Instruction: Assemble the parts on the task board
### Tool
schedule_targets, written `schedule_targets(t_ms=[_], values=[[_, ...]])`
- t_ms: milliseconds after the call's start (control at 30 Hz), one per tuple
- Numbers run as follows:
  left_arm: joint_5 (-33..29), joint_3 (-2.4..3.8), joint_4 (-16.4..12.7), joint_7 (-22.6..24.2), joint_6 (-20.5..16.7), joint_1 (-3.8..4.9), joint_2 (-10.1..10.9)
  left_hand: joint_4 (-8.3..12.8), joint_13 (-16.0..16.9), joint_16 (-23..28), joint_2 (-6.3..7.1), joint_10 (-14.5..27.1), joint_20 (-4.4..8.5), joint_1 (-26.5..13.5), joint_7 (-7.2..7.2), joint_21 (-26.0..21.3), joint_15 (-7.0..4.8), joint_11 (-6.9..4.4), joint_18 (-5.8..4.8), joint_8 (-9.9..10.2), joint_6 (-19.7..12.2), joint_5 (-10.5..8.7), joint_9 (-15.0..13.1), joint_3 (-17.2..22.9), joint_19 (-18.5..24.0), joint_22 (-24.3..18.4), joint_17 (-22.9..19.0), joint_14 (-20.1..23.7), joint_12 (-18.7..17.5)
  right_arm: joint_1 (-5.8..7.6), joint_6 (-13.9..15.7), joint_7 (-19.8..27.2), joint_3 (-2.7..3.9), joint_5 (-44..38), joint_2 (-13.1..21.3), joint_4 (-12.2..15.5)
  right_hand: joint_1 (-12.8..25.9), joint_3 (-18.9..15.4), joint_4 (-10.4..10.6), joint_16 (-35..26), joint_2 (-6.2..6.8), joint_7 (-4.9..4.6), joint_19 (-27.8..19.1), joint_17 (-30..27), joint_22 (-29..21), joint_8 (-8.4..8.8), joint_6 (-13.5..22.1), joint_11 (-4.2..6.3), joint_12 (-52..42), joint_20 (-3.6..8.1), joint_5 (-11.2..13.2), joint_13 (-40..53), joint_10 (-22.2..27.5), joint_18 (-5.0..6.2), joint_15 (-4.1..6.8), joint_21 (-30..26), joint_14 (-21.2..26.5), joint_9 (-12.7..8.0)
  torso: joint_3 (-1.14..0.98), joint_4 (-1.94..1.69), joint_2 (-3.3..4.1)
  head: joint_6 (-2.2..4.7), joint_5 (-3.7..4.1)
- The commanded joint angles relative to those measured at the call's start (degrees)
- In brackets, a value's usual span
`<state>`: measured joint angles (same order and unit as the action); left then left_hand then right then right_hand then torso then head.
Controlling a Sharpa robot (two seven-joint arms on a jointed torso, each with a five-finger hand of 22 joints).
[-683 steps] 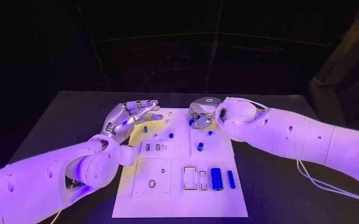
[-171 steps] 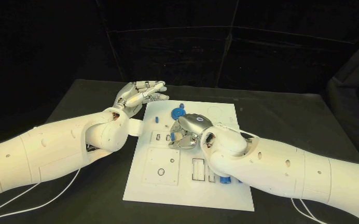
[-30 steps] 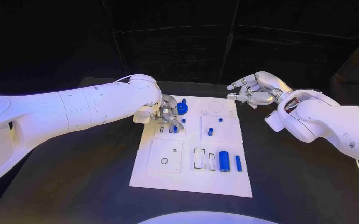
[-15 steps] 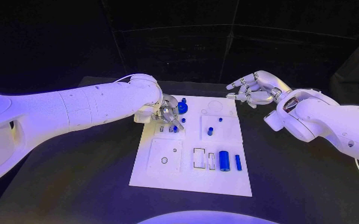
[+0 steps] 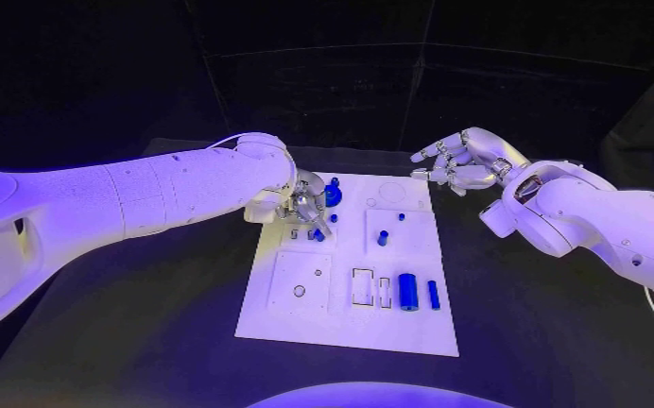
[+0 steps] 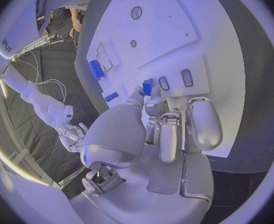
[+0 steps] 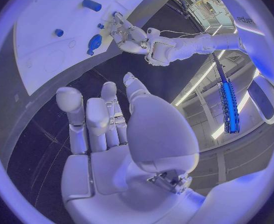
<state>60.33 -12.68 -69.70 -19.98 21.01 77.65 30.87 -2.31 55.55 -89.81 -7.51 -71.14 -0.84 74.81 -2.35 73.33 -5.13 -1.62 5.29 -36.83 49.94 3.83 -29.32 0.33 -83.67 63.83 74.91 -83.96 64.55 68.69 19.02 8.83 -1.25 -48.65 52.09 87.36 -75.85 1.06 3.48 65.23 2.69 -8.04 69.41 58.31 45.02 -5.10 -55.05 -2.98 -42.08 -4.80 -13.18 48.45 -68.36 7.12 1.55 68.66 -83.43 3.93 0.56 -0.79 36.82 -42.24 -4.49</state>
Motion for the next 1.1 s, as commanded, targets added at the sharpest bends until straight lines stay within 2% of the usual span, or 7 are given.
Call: schedule_targets(t_ms=[33, 100, 233, 400, 600, 833, 1100], values=[[-0.7, -0.1, -0.6, -0.4, -0.3, -0.1, 0.5, 6.3, -0.4, -0.2, 0.52, -0.1, 0.37, -0.2, -0.2, -0.1, -0.28, -0.29, -0.52, 0.7, -0.4, 3.19, -0.1, 9.8, 0.0, 0.0, 15.1, -6.0, -0.9, 0.11, -0.4, 0.4, 0.04, 0.2, -0.1, 0.0, 0.0, -0.4, 0.0, -0.1, -0.7, 0.01, 0.4, 0.0, 0.0, 0.04, 0.1, 0.14, 0.3, 0.2, -0.3, 0.0, -0.3, 0.95, 0.02, -0.3, -0.2, 0.0, 0.03, -0.05, -0.01, -0.01, 0.03], [-1.1, -0.1, -1.0, -0.4, -0.9, -0.1, 0.9, 7.4, -0.7, -0.2, 1.36, -0.2, 0.22, -1.4, -0.34, -0.2, -0.12, -0.17, -0.51, 0.7, -0.4, 4.11, -0.3, 14.0, 0.1, -0.1, 15.1, -6.0, -1.2, 0.11, -0.5, 0.4, 0.04, 0.2, -0.1, 0.0, 0.0, -0.4, 0.0, -0.1, -0.7, 0.01, 0.4, 0.0, 0.0, 0.04, 0.1, 0.14, 0.3, 0.2, -0.3, 0.0, -0.3, 0.95, 0.02, -0.3, -0.2, 0.0, 0.03, -0.06, -0.03, -0.02, 0.04], [-2.8, -0.09, -2.5, -0.1, -3.6, -0.11, 2.2, 9.6, -0.8, -0.2, 5.41, -1.0, 0.12, -8.3, -0.59, -0.2, 0.33, -0.11, -0.41, -0.3, -0.2, 4.2, -2.0, 28.3, 0.0, 0.1, 15.1, -6.0, -1.2, 0.11, -0.5, 0.4, 0.04, 0.2, -0.1, -0.1, 0.0, -0.4, 0.0, -0.2, -0.74, 0.01, 0.4, 0.0, -0.1, 0.03, 0.1, 0.14, 0.4, 0.2, -0.4, -0.1, -0.3, 0.95, 0.02, -0.4, -0.2, 0.0, 0.01, -0.19, -0.03, 0.02, 0.07], [-3.8, -0.09, -4.6, 0.3, -7.6, -0.11, 4.1, 10.5, -0.6, -0.2, 8.09, -1.7, -0.04, -12.0, -0.52, -0.3, -0.08, -0.07, -0.48, -1.4, -0.4, 3.96, -3.6, 35.7, 0.0, 0.1, 15.1, -6.0, -0.8, 0.11, -0.5, 0.5, 0.04, 0.3, -0.1, -0.3, 0.0, -0.4, 0.0, -0.2, -0.74, 0.01, 0.4, 0.0, -0.1, 0.03, 0.1, 0.14, 0.4, 0.2, -0.4, -0.1, -0.3, 0.95, 0.02, -0.4, -0.2, 0.0, -0.03, -0.18, -0.05, 0.05, -0.11], [-4.1, -0.12, -7.8, 0.9, -14.4, -0.3, 6.9, 10.8, -0.2, -0.2, 8.93, -2.2, 0.03, -12.8, -0.3, -0.1, -0.19, -0.05, -0.54, -1.9, -0.3, 3.92, -4.2, 37.8, -0.2, 0.5, 15.1, -6.0, -0.4, 0.11, -0.5, 0.6, 0.04, 0.4, 0.1, -0.3, 0.0, -0.5, 0.0, -0.2, -0.75, 0.0, 0.4, -0.1, -0.2, 0.04, 0.1, 0.14, 0.4, 0.2, -0.5, -0.1, -0.3, 0.97, 0.02, -0.4, -0.2, 0.0, -0.17, -0.37, -0.01, 0.09, -0.24], [-3.6, -0.16, -10.8, 1.5, -23.2, -1.26, 9.7, 10.9, 0.1, -0.2, 9.34, -2.5, 0.08, -12.9, -0.25, 0.2, -0.24, -0.11, -0.62, -2.1, -0.2, 3.89, -4.4, 38.6, -0.4, 1.0, 15.1, -6.0, -0.1, 0.11, -0.5, 0.7, 0.03, 0.4, 0.2, -0.3, 0.0, -0.5, 0.0, -0.2, -0.75, 0.0, 0.4, -0.1, -0.2, 0.04, 0.1, 0.14, 0.4, 0.2, -0.5, -0.1, -0.3, 0.97, 0.02, -0.4, -0.2, 0.0, -0.36, -0.75, -0.06, -0.06, -0.12], [-0.5, -0.2, -11.7, 1.6, -27.2, -3.07, 10.6, 11.0, 0.2, -0.2, 9.47, -2.6, 0.1, -12.8, -0.23, 0.2, -0.27, -0.14, -0.64, -2.1, -0.2, 3.88, -4.5, 38.9, -0.4, 1.1, 15.1, -6.0, 0.0, 0.11, -0.4, 0.7, 0.03, 0.4, 0.3, -0.5, 0.0, -0.5, 0.0, -0.2, -0.75, 0.0, 0.4, -0.1, -0.2, 0.04, 0.1, 0.14, 0.4, 0.2, -0.5, -0.1, -0.3, 0.97, 0.02, -0.4, -0.2, 0.0, -0.61, -0.93, -0.07, -0.23, -0.06]])
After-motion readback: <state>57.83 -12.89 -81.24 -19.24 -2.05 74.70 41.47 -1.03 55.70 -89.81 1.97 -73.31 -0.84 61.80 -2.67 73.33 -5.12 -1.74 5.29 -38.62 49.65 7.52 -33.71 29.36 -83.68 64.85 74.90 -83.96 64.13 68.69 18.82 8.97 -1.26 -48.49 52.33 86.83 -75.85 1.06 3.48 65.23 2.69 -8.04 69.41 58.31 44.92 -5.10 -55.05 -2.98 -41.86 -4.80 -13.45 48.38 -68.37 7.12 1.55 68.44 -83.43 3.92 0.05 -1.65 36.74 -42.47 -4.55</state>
